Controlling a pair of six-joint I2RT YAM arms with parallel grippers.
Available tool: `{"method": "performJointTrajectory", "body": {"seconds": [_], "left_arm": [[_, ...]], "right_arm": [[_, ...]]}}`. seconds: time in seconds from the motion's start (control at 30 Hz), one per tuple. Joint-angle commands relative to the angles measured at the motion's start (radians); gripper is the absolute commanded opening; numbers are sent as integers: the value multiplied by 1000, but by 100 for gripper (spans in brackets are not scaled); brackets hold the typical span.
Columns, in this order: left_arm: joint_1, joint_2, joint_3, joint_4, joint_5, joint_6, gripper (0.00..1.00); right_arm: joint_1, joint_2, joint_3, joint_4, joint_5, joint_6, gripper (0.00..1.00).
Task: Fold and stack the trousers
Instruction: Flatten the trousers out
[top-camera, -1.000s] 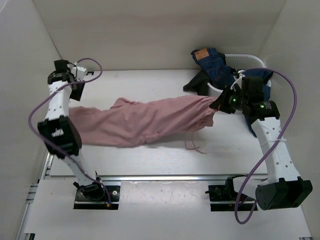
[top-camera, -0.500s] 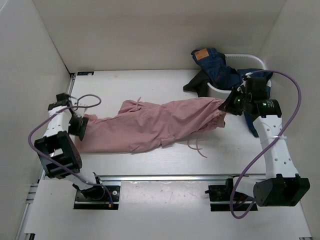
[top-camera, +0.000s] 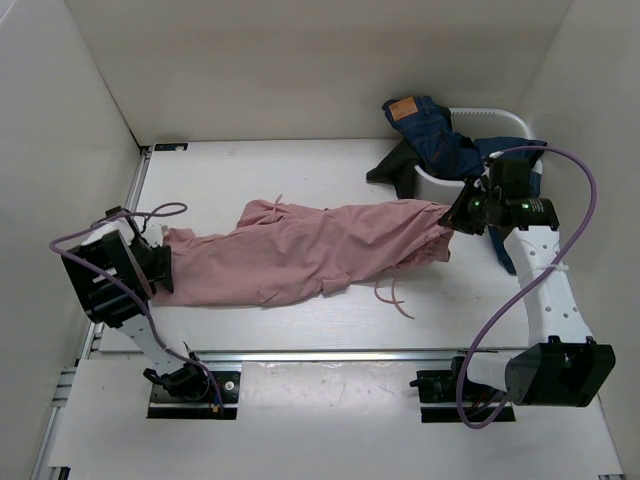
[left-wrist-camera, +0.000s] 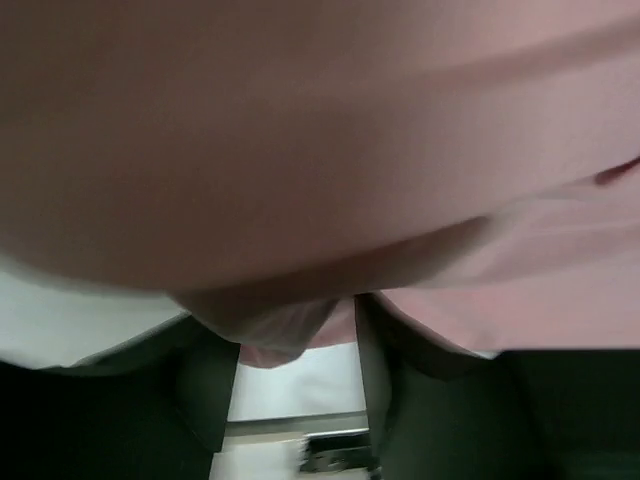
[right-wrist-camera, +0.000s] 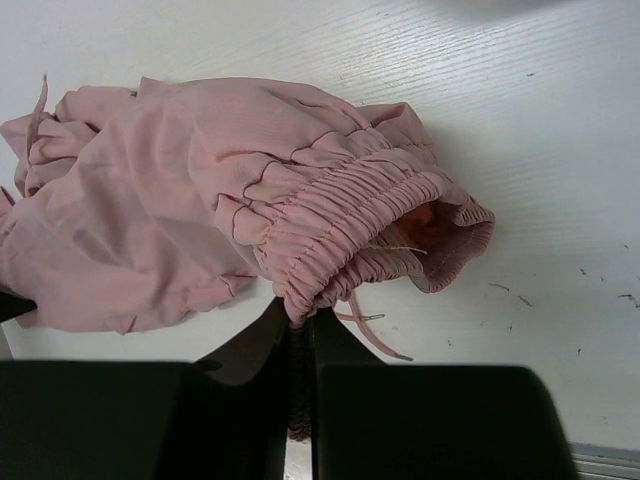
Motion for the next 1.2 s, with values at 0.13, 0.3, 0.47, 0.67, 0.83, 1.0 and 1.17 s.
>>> {"method": "performJointTrajectory", "body": {"seconds": [0.13, 0.3, 0.47, 0.67, 0.83, 1.0, 1.17], "left_arm": [[-6, -38, 184, -15, 92, -37, 14], [-250, -268, 342, -89, 2, 107, 14], [-647, -266, 254, -280, 90, 179, 18], [-776, -235, 206, -341, 191, 188, 67], [-734, -327, 309, -341, 246, 188, 72], [-654, -411, 281, -338, 207, 187, 77], [-475, -450, -12, -259, 107, 196, 73]], "right_arm": [[-13, 0, 56, 22, -5, -20, 0], [-13, -14, -1, 26, -5, -17, 0], [-13, -51, -102, 82, -42, 20, 0], [-13, -69, -114, 57, -11, 20, 0], [-13, -78, -114, 14, 52, 1, 0], [-13, -88, -139, 14, 61, 12, 0], [-13, -97, -159, 14, 70, 12, 0]]}}
